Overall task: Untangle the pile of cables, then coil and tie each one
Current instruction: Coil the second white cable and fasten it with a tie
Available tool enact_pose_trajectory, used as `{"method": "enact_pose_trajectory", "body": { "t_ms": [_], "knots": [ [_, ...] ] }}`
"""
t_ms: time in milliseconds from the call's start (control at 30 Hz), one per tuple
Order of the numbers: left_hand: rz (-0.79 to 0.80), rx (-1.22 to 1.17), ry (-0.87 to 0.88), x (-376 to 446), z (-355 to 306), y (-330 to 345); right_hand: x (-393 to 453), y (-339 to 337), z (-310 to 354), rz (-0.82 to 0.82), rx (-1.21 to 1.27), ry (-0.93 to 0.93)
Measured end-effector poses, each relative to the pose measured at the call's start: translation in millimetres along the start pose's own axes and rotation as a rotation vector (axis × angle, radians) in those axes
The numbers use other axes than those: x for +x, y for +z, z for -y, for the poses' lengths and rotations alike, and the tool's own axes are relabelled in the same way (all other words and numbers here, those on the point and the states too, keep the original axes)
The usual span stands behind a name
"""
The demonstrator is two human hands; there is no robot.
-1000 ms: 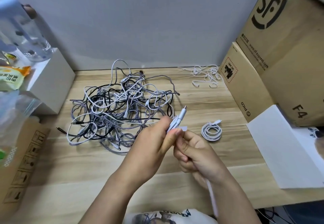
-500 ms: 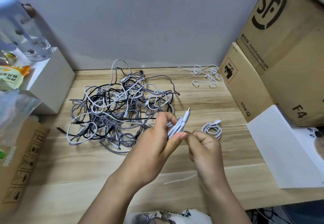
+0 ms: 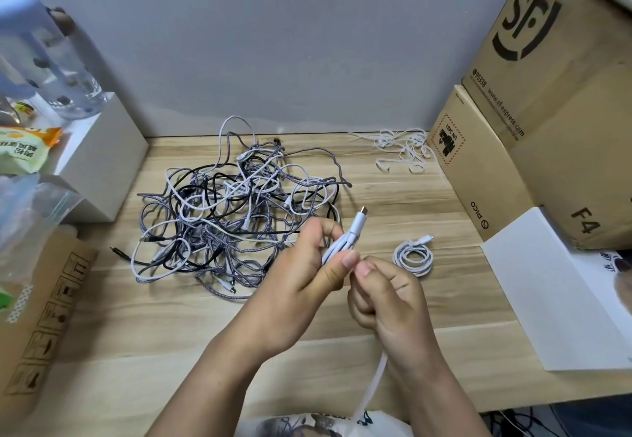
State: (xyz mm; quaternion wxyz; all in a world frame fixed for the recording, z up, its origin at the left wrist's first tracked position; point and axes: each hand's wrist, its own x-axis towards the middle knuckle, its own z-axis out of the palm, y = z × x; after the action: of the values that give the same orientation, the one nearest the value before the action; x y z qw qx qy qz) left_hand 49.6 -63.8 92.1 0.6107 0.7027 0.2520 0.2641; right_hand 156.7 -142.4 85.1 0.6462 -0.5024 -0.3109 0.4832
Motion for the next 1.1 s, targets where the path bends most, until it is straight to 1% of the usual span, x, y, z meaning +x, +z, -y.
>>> {"method": "enact_pose_trajectory", "body": {
  "t_ms": [100,167,267,333,400,467,533,600,667,700,767,800,867,967,1033,1100],
  "knots": [
    [0.015,-0.065,-0.021,0.2,0.3,-1.7,-3.1,2.6,0.9,0.073,-0.042,-0.059],
    [0.047,-0.12,-0.034,-0.8,0.3,0.1,-3.2,3.9,1.5,0.093,-0.053,-0.076],
    [0.086,-0.181,-0.013,-1.5,-0.1,1.4,-0.8,1.8,2.8,0.111,-0.045,-0.051],
    [0.088,-0.174,-0.01,-1.1,-0.4,0.5,0.3,-0.4,3.7,0.152,-0.05,-0.032],
    [0.049,-0.1,-0.007,-0.5,1.4,0.5,1.1,-3.5,3.9,0.164,-0.074,0.004],
    [-0.027,0.035,-0.004,0.2,4.7,1.1,1.1,-6.6,2.6,0.15,-0.137,0.037],
    [-0.116,0.175,0.005,1.2,8.0,-0.3,-0.1,-7.3,0.3,0.126,-0.205,0.032],
    [-0.174,0.223,0.005,2.3,10.4,-1.9,-2.3,-6.0,-0.8,0.098,-0.228,0.02],
    [-0.216,0.246,0.007,3.0,10.7,-2.6,-4.8,-4.9,1.1,0.088,-0.27,-0.055],
    [-0.227,0.24,0.004,3.3,9.8,-2.2,-5.6,-4.0,3.6,0.093,-0.321,-0.124],
    [-0.22,0.177,-0.018,2.4,10.0,-2.6,-7.2,-2.1,8.3,0.124,-0.447,-0.261],
    [-0.21,0.134,-0.03,1.9,10.8,-2.6,-7.1,-1.8,9.5,0.128,-0.488,-0.3],
    [-0.185,0.051,-0.052,1.3,10.0,-2.4,-7.1,1.0,12.9,0.13,-0.503,-0.379],
    [-0.173,0.041,-0.042,4.4,7.4,0.7,-9.3,6.4,13.4,0.148,-0.451,-0.492],
    [-0.173,0.02,-0.043,5.7,7.4,3.2,-11.8,10.1,15.4,0.161,-0.35,-0.496],
    [-0.185,0.075,-0.053,5.8,9.9,3.3,-16.8,13.2,19.5,0.173,-0.227,-0.463]
  ]
}}
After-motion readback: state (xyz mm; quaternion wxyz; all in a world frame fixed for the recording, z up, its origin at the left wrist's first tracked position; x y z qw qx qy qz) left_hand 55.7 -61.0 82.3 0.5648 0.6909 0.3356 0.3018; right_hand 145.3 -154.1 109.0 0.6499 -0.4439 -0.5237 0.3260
